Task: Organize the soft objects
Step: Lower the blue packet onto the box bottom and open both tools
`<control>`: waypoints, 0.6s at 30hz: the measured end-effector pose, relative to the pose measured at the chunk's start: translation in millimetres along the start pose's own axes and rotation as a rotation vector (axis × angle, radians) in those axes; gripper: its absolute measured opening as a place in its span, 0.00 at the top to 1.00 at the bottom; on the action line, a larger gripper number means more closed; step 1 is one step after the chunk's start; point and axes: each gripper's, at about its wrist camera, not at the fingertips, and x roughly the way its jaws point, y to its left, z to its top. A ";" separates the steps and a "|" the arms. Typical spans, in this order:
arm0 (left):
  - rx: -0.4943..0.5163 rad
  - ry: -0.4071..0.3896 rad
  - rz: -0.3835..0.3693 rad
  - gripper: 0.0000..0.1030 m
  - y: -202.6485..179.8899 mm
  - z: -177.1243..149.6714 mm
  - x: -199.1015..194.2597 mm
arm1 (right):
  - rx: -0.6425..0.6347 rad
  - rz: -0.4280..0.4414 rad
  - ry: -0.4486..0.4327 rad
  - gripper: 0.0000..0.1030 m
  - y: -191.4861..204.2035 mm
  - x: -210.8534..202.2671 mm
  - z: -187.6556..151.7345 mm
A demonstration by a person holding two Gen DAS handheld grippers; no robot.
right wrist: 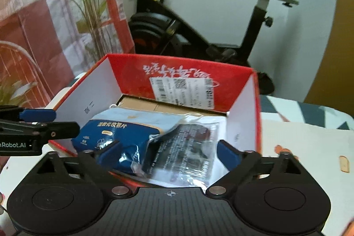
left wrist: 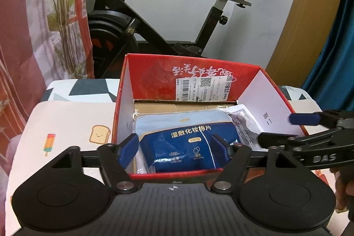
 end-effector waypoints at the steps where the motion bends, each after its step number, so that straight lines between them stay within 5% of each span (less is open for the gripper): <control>1: 0.003 -0.004 0.005 0.20 -0.8 -1.4 -3.3 | 0.005 -0.004 -0.012 0.03 -1.1 -4.6 -2.0; 7: 0.011 -0.032 0.031 0.03 -7.2 -12.2 -23.2 | 0.051 -0.019 -0.077 0.00 -7.1 -31.6 -16.0; 18: 0.039 -0.077 0.065 0.00 -23.5 -41.6 -54.2 | 0.033 -0.048 -0.155 0.00 -4.9 -76.1 -55.7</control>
